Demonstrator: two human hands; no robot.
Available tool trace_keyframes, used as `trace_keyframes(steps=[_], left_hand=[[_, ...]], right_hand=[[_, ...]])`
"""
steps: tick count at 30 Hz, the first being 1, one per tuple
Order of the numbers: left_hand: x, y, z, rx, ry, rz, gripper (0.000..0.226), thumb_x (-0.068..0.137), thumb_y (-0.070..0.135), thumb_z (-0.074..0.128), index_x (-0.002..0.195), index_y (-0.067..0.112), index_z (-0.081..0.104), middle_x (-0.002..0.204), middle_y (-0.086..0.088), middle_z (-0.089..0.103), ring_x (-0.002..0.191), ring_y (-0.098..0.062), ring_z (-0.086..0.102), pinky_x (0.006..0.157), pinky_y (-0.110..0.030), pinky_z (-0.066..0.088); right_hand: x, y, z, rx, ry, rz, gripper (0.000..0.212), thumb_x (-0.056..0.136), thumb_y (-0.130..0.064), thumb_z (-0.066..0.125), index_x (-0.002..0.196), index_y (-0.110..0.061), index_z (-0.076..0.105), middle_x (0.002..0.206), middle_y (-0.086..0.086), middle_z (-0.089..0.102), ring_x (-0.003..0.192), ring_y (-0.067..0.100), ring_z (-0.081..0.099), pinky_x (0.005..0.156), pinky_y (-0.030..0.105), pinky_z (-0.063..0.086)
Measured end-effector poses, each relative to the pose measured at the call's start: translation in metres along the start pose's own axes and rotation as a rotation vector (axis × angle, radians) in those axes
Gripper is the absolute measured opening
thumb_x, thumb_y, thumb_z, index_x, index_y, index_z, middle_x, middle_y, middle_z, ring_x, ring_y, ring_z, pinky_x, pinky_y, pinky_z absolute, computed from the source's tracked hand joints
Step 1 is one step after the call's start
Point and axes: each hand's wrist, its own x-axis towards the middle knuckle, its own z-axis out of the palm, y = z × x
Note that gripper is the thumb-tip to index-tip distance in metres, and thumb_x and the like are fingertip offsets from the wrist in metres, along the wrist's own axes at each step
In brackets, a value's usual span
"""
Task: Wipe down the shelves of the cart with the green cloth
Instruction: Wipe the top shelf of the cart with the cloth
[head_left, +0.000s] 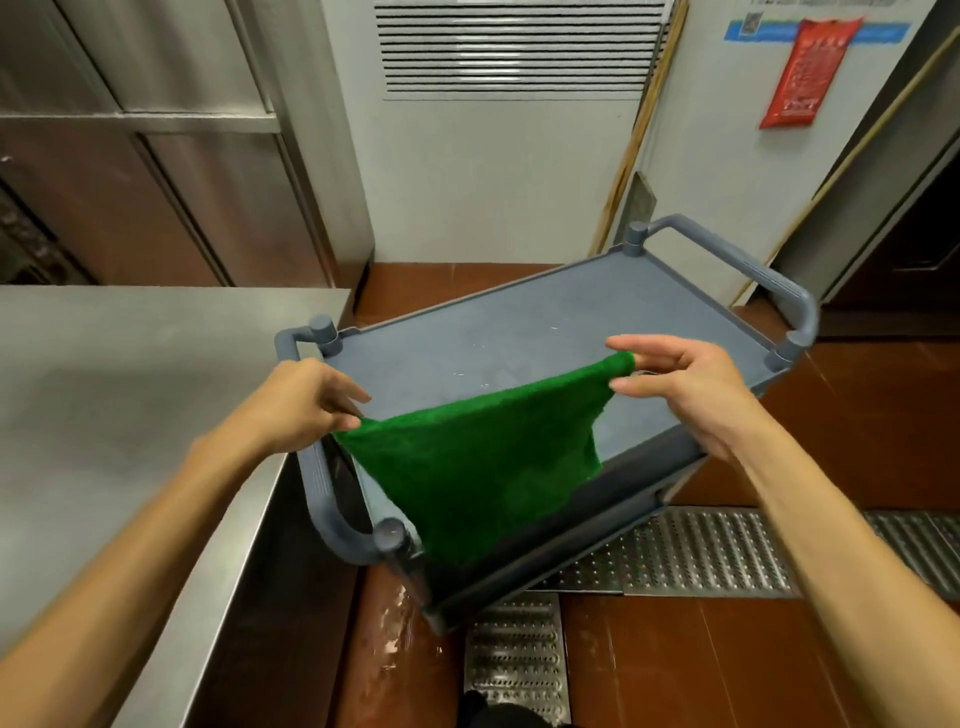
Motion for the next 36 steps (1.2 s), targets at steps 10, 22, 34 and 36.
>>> trace_keyframes(steps=[10, 22, 34, 36], left_hand=[[0.054, -0.021, -0.009, 0.012, 0.457, 0.146, 0.004, 0.087, 0.021, 0.077, 0.089, 0.024, 0.079, 0.081, 0.008, 0.077, 0.078, -0.012, 0.073, 0.074, -0.038, 0.06], [0.173, -0.039, -0.094, 0.224, 0.717, 0.04, 0.005, 0.091, 0.014, 0.07, 0.089, 0.011, 0.073, 0.09, -0.01, 0.072, 0.085, -0.032, 0.067, 0.078, -0.039, 0.052], [0.208, -0.086, -0.026, 0.229, 0.571, -0.304, 0.002, 0.09, 0.01, 0.069, 0.091, 0.012, 0.07, 0.093, -0.012, 0.07, 0.087, -0.037, 0.066, 0.074, -0.045, 0.053], [0.203, -0.096, 0.024, 0.185, 0.433, -0.422, 0.0, 0.091, 0.014, 0.068, 0.091, 0.014, 0.068, 0.097, -0.012, 0.07, 0.091, -0.038, 0.067, 0.073, -0.046, 0.054]], right_hand=[[0.106, -0.02, 0.016, -1.074, -0.064, -0.271, 0.028, 0.09, 0.002, 0.062, 0.104, -0.018, 0.076, 0.097, 0.009, 0.067, 0.103, 0.03, 0.057, 0.08, 0.029, 0.042], [0.3, -0.072, 0.055, -0.848, -0.064, -0.589, 0.024, 0.085, 0.004, 0.064, 0.098, -0.01, 0.078, 0.089, 0.007, 0.072, 0.087, 0.024, 0.064, 0.07, 0.016, 0.034], [0.398, 0.046, 0.096, -0.787, -0.25, -0.498, 0.022, 0.082, -0.006, 0.071, 0.099, -0.019, 0.078, 0.115, 0.01, 0.051, 0.099, 0.025, 0.058, 0.093, 0.037, 0.048], [0.392, 0.095, 0.1, -0.907, -0.391, -0.445, 0.025, 0.081, -0.002, 0.069, 0.098, -0.018, 0.078, 0.134, 0.009, 0.053, 0.102, 0.032, 0.063, 0.092, 0.042, 0.052]])
